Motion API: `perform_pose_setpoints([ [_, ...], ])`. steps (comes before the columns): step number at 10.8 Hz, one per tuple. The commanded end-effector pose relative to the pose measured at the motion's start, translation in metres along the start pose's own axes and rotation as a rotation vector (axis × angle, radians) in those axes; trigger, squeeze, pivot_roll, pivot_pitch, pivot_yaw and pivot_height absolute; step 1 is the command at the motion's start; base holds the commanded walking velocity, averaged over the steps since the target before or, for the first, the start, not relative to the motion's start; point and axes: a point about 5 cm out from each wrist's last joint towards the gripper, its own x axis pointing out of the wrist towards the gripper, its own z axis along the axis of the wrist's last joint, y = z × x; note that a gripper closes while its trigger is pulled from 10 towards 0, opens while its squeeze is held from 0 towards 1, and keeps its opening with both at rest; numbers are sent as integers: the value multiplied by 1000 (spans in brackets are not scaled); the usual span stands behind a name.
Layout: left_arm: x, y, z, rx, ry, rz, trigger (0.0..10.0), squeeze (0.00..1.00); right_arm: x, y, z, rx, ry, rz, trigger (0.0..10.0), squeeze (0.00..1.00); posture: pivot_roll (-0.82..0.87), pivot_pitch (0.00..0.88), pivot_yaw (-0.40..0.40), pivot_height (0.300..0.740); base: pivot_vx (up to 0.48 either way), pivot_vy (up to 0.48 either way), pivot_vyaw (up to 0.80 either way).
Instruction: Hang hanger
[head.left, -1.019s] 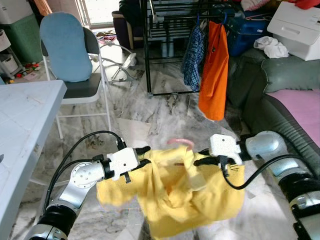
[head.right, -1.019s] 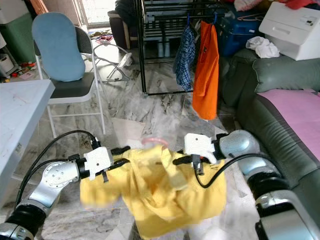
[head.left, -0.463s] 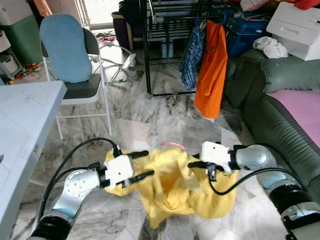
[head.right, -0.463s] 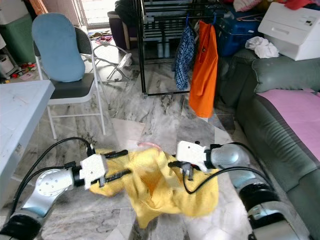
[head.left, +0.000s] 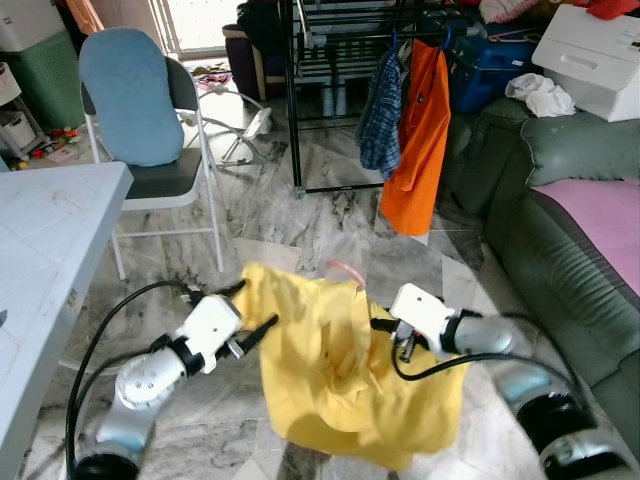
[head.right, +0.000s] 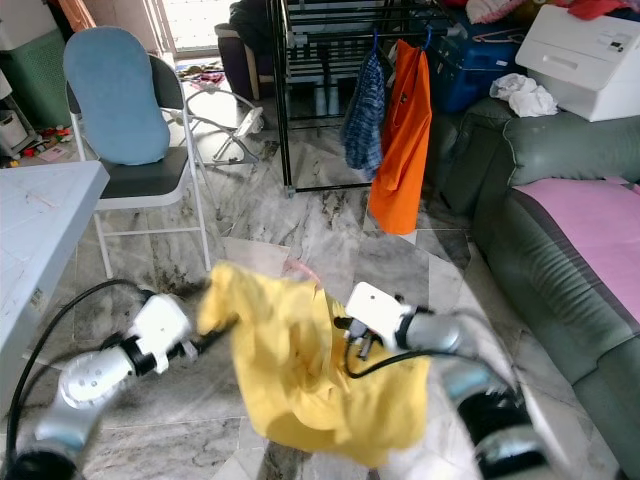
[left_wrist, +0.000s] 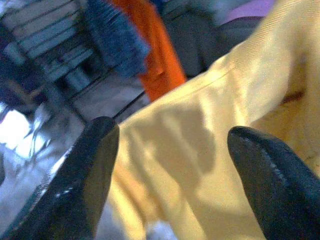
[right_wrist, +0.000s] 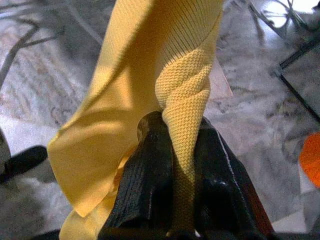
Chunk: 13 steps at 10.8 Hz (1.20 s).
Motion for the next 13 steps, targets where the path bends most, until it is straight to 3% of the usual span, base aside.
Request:
perform_pose_setpoints([
  [1, -3, 5, -1, -87, 4, 166, 10000, 1000, -1, -10, 8, 83, -53, -128, 0, 0, -63, 0, 24, 740, 0, 0, 0],
  [3, -12, 7, -4, -250, -6, 514, 10000, 1000, 1, -14, 3, 294, -63, -329, 0, 0, -50, 0, 9, 740, 0, 0, 0],
  [4, -14, 9, -5, -269, -8, 591, 10000, 1000, 1, -15, 2, 361, -60, -387, 0, 0, -49, 0, 4, 740, 0, 0, 0],
  [5, -13, 9, -5, -340, -1, 637, 10000, 788, 0, -13, 1, 430, -51, -451, 0, 0, -51, 0, 3, 740, 0, 0, 0],
  [6, -11, 6, 1, -300, -7, 598, 10000, 0, 0, -11, -1, 489, -38, -499, 10000, 0, -61, 0, 14, 740, 0, 0, 0],
  [10, 0, 2, 9, -322, -25, 555, 10000, 0, -6, -11, -5, 567, -19, -595, 10000, 0, -89, 0, 31, 740, 230, 0, 0],
  [12, -5, 23, 13, -297, -24, 540, 10000, 0, -12, -20, -5, 554, -14, -630, 10000, 0, -92, 0, 36, 740, 401, 0, 0],
  [13, -5, 23, 16, -310, -20, 494, 10000, 0, -15, -23, -6, 553, -9, -637, 10000, 0, -81, 0, 30, 740, 409, 0, 0],
])
